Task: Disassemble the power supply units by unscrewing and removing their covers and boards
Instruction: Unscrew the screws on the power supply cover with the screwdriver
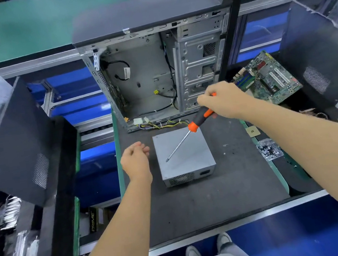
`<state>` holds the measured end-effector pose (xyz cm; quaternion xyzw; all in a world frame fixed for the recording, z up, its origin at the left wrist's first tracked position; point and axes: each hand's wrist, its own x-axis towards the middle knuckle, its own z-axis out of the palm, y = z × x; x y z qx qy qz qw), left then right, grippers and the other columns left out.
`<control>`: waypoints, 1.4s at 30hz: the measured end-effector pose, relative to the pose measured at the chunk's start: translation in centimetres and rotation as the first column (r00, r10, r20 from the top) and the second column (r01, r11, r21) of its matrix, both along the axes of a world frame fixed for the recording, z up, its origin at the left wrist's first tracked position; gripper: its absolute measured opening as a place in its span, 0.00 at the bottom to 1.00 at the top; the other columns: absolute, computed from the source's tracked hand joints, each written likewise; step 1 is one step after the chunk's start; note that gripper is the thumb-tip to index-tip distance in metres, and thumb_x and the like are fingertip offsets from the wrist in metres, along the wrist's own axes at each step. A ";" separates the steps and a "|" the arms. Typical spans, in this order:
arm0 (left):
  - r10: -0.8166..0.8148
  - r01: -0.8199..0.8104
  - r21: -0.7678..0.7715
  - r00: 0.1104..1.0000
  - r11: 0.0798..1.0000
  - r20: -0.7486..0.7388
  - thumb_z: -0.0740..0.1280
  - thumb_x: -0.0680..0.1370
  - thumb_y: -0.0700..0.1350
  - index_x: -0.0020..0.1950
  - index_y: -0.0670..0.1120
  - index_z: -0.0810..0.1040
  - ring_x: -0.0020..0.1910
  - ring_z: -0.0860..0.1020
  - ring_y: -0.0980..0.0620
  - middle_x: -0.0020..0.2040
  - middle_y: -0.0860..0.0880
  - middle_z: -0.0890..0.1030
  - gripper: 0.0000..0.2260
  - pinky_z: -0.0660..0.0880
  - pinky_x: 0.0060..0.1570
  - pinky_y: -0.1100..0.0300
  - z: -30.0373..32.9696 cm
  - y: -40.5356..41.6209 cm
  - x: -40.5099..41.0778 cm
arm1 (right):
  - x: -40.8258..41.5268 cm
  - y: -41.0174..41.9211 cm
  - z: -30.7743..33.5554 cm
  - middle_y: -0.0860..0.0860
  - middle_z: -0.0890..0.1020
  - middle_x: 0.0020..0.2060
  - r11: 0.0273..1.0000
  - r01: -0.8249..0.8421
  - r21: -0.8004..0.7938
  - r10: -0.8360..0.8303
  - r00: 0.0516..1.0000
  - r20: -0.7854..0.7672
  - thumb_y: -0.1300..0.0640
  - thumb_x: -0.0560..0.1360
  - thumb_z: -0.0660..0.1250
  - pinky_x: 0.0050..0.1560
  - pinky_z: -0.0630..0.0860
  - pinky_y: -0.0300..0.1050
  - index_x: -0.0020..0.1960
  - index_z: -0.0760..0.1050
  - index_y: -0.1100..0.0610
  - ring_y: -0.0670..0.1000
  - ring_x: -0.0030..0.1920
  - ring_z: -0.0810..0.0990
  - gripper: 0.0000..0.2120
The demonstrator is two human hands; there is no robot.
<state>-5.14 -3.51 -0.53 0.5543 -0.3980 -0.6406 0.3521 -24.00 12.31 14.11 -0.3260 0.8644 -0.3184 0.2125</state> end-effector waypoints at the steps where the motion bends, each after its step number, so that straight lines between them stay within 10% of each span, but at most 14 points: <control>1: 0.031 -0.019 0.162 0.997 0.987 -0.071 0.60 0.81 0.36 0.47 0.42 0.79 0.34 0.79 0.52 0.41 0.45 0.81 0.09 0.74 0.32 0.66 -0.4 -0.1 0.4 | 0.3 0.0 -0.7 0.52 0.83 0.28 1.000 -0.007 0.013 0.007 1.000 0.011 0.44 0.73 0.64 0.30 0.70 0.39 0.37 0.77 0.57 0.48 0.29 0.82 0.16; 5: -0.140 0.129 0.348 0.990 0.929 0.007 0.63 0.82 0.48 0.48 0.41 0.78 0.28 0.72 0.54 0.36 0.47 0.76 0.11 0.65 0.24 0.66 -2.2 0.7 2.0 | 1.3 0.0 -3.4 0.53 0.83 0.30 0.995 0.097 -0.012 -0.093 0.975 0.200 0.45 0.75 0.63 0.32 0.71 0.40 0.41 0.77 0.55 0.48 0.26 0.78 0.14; 11: -0.496 0.494 0.079 0.829 0.866 0.258 0.67 0.76 0.63 0.40 0.46 0.70 0.39 0.63 0.48 0.38 0.47 0.68 0.22 0.60 0.42 0.55 -2.6 2.7 3.1 | 2.9 0.5 -7.6 0.53 0.85 0.33 0.828 0.537 -0.162 -0.395 0.763 0.512 0.47 0.77 0.63 0.40 0.77 0.45 0.48 0.75 0.54 0.47 0.28 0.76 0.10; 15: -0.480 0.524 -0.053 0.813 0.850 0.329 0.64 0.80 0.60 0.33 0.47 0.58 0.33 0.59 0.51 0.32 0.47 0.60 0.25 0.54 0.32 0.58 -2.3 3.2 3.0 | 3.8 0.1 -8.3 0.54 0.82 0.35 0.812 0.561 -0.159 -0.373 0.709 0.598 0.49 0.78 0.64 0.45 0.83 0.58 0.51 0.75 0.56 0.43 0.23 0.74 0.10; 25: -0.502 0.548 -0.030 0.785 0.836 0.363 0.61 0.82 0.57 0.30 0.49 0.54 0.27 0.56 0.54 0.24 0.56 0.56 0.26 0.52 0.31 0.58 -1.5 2.1 0.7 | 2.7 -1.5 -8.6 0.48 0.81 0.28 0.786 0.574 -0.230 -0.365 0.731 0.576 0.49 0.76 0.65 0.44 0.79 0.51 0.47 0.75 0.55 0.46 0.27 0.75 0.09; 30: -0.525 0.554 0.017 0.779 0.833 0.344 0.63 0.82 0.58 0.33 0.46 0.63 0.36 0.62 0.47 0.33 0.45 0.65 0.23 0.61 0.40 0.55 -1.1 0.6 0.0 | 1.8 -1.1 -8.4 0.52 0.84 0.36 0.816 0.527 -0.237 -0.369 0.791 0.489 0.47 0.72 0.65 0.42 0.78 0.46 0.42 0.75 0.54 0.48 0.33 0.83 0.10; 35: -0.418 0.403 0.180 0.907 0.897 0.054 0.67 0.80 0.57 0.53 0.42 0.79 0.29 0.73 0.56 0.37 0.48 0.78 0.18 0.73 0.30 0.62 -2.2 1.2 2.1 | 0.8 0.5 -7.8 0.55 0.80 0.36 0.917 0.352 -0.189 -0.263 0.888 0.378 0.50 0.68 0.68 0.37 0.83 0.46 0.34 0.75 0.56 0.50 0.35 0.82 0.10; 42: -0.490 0.510 0.205 0.860 0.836 -0.141 0.73 0.78 0.43 0.53 0.39 0.81 0.34 0.76 0.55 0.40 0.48 0.81 0.09 0.76 0.38 0.63 -2.5 2.1 4.2 | 1.2 1.3 -7.6 0.57 0.82 0.38 0.960 0.257 -0.115 -0.230 0.952 0.204 0.50 0.72 0.68 0.43 0.84 0.58 0.39 0.77 0.57 0.54 0.38 0.85 0.10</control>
